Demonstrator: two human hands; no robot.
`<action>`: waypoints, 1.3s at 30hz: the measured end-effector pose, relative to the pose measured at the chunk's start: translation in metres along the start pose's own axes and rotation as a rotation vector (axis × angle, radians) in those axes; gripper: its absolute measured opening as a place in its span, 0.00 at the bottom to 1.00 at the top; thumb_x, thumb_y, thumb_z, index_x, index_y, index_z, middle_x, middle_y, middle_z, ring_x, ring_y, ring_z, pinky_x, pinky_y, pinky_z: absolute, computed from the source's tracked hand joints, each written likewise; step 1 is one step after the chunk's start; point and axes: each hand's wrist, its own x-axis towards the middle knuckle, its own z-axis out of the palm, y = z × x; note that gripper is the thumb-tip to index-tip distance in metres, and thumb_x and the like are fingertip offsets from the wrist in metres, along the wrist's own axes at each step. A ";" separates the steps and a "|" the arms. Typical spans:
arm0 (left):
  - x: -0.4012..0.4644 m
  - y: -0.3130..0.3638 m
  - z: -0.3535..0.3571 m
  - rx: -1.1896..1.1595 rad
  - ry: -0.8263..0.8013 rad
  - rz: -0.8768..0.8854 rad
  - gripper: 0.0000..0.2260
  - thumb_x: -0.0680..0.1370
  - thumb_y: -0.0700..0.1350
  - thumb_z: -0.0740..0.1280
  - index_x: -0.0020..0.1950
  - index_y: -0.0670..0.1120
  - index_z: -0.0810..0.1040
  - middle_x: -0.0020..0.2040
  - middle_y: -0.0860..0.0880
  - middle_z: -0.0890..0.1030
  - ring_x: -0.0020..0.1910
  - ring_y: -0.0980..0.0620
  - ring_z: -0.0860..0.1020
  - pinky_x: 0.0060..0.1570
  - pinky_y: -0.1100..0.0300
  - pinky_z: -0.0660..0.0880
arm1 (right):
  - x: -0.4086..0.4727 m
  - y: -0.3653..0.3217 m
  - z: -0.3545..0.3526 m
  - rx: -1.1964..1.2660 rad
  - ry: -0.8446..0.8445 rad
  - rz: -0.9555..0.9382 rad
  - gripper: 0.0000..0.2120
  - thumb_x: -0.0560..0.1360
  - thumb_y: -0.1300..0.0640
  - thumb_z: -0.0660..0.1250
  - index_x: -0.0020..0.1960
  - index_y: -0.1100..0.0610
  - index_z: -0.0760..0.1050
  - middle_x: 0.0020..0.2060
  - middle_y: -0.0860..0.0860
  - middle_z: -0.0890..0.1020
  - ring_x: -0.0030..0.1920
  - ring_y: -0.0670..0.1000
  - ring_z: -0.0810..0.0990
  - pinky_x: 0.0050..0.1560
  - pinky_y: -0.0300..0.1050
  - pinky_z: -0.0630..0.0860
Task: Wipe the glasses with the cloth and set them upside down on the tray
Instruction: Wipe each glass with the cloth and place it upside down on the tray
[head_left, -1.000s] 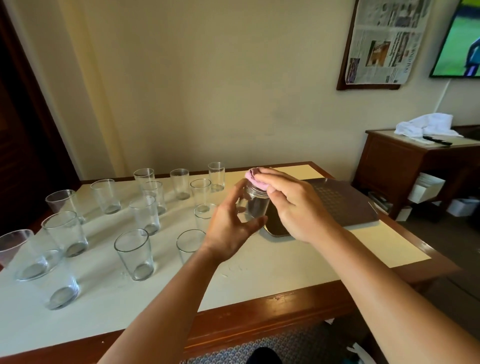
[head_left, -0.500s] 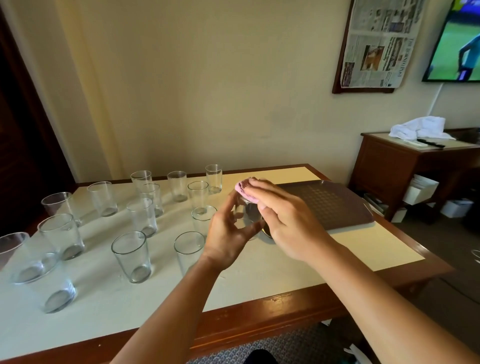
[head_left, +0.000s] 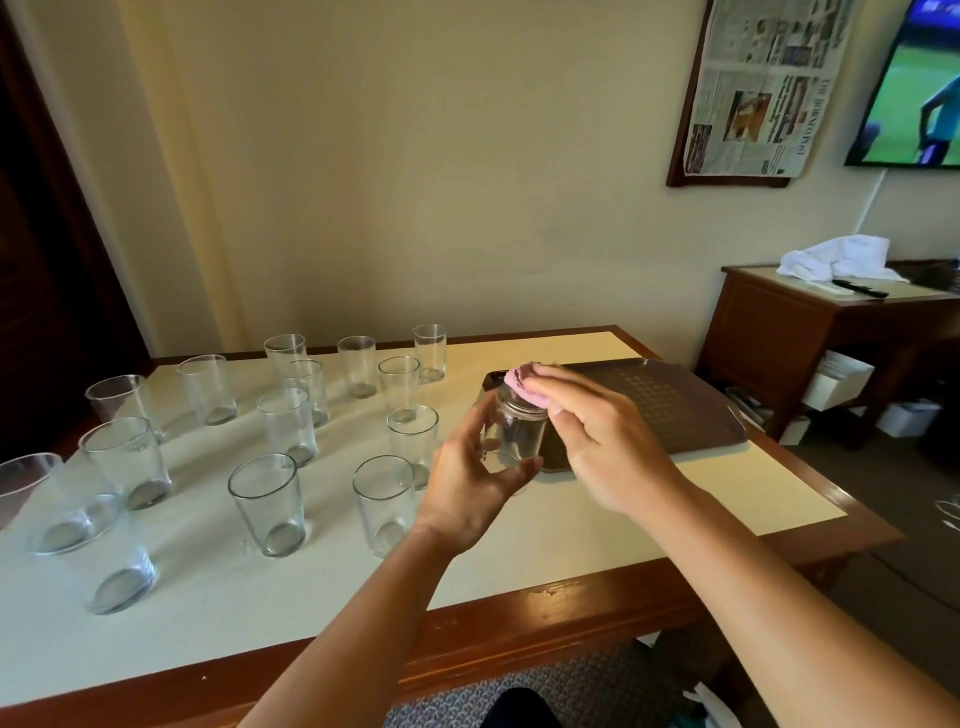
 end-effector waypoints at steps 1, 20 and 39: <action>-0.001 0.001 0.003 -0.008 0.000 0.000 0.34 0.74 0.48 0.80 0.78 0.54 0.70 0.63 0.59 0.81 0.62 0.53 0.80 0.58 0.55 0.80 | 0.003 -0.003 0.002 0.002 -0.001 0.016 0.22 0.83 0.68 0.58 0.73 0.53 0.75 0.73 0.49 0.75 0.74 0.46 0.71 0.75 0.47 0.68; 0.042 -0.027 0.042 -0.185 0.000 -0.141 0.31 0.74 0.37 0.79 0.74 0.52 0.72 0.63 0.52 0.81 0.58 0.47 0.83 0.50 0.60 0.81 | 0.005 0.068 -0.006 -0.005 0.082 0.107 0.20 0.82 0.69 0.58 0.69 0.56 0.78 0.67 0.47 0.80 0.68 0.41 0.76 0.72 0.35 0.69; 0.180 -0.123 0.075 0.205 0.119 -0.436 0.33 0.72 0.49 0.82 0.69 0.54 0.67 0.60 0.52 0.80 0.57 0.50 0.81 0.55 0.52 0.84 | -0.010 0.225 0.092 -0.270 -0.179 0.265 0.22 0.82 0.64 0.63 0.75 0.54 0.73 0.72 0.50 0.75 0.70 0.53 0.75 0.64 0.40 0.75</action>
